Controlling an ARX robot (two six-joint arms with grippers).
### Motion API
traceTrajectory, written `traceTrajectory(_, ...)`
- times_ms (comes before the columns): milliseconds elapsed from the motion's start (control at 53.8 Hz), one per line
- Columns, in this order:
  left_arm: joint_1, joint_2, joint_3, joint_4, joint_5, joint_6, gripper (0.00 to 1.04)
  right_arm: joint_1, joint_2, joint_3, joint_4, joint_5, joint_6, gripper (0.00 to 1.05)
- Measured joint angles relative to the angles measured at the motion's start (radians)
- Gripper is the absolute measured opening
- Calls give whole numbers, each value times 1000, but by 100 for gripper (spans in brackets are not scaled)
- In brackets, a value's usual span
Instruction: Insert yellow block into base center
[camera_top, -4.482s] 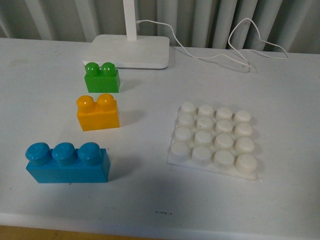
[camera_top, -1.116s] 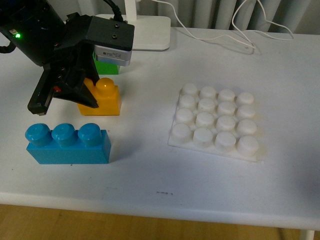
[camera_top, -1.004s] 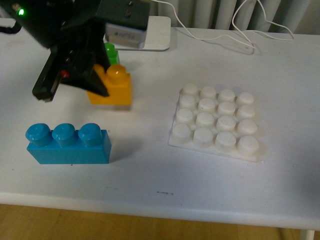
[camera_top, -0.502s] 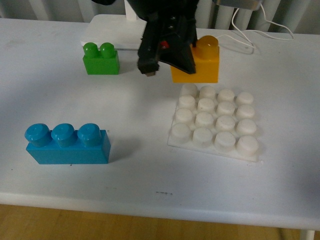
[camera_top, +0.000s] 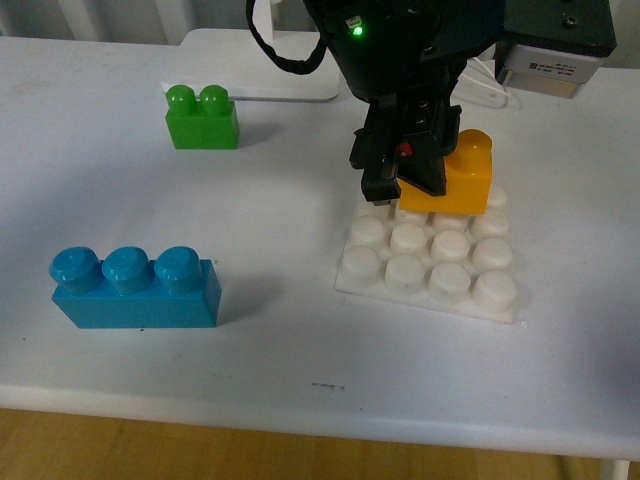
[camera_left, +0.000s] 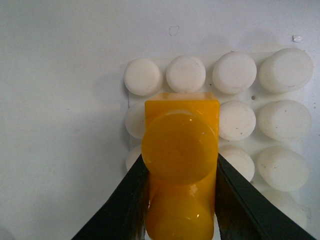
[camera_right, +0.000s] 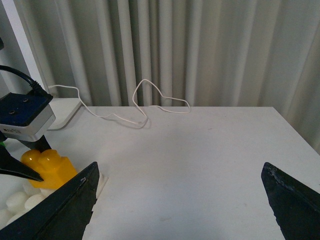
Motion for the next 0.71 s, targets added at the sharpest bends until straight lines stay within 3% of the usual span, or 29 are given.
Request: traceTrajectory(707, -6, 44, 19, -16, -30, 16, 32, 0, 0, 0, 0, 0, 0, 95)
